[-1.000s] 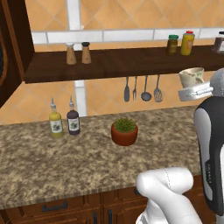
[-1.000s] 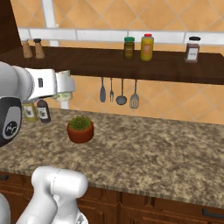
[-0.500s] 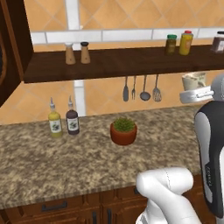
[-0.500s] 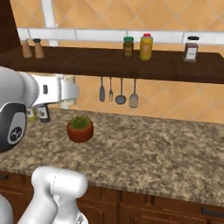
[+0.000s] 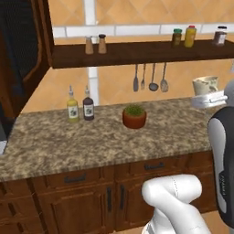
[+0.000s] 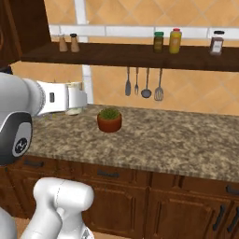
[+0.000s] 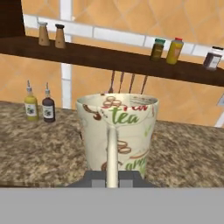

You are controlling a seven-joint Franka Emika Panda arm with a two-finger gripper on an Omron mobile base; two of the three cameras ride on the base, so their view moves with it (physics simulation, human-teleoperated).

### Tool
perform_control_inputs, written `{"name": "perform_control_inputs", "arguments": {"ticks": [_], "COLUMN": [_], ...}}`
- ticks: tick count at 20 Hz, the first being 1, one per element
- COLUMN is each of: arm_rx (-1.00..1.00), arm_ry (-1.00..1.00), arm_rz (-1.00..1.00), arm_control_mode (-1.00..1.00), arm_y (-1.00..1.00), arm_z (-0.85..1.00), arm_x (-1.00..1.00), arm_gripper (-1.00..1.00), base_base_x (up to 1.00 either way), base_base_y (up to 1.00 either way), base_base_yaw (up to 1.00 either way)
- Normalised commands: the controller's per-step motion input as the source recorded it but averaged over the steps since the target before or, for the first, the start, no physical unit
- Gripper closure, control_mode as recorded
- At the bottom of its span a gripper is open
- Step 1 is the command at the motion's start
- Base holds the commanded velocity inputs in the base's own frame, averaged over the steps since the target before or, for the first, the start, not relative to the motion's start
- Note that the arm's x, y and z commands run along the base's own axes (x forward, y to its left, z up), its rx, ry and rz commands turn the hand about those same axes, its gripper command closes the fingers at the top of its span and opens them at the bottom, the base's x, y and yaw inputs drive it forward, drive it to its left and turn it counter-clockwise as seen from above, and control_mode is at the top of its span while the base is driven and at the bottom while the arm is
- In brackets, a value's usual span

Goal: Gather all objects into one cabinet and sort the glasses and bowls to opposite sides.

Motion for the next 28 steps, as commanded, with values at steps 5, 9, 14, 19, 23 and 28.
{"name": "perform_control_inputs", "arguments": {"ticks": [5,9,14,19,23,28], "arm_rx": [0.00,0.00,0.00,0.00,0.00,0.00], "arm_ry": [0.00,0.00,0.00,0.00,0.00,0.00], "arm_rz": [0.00,0.00,0.00,0.00,0.00,0.00], "arm_control_mode": [1.00,1.00,1.00,1.00,1.00,1.00], "arm_y": [0.00,0.00,0.00,0.00,0.00,0.00], "arm_z": [0.00,0.00,0.00,0.00,0.00,0.00], "arm_x": [0.00,0.00,0.00,0.00,0.00,0.00], "arm_gripper": [1.00,1.00,1.00,1.00,1.00,1.00], "base_base_x": [-0.11,0.00,-0.30,-0.71,-0.62,-0.26], "base_base_y": [1.00,1.00,0.82,0.14,0.43,1.00], "base_base_yaw": [0.00,0.01,0.00,0.00,0.00,0.05]}}
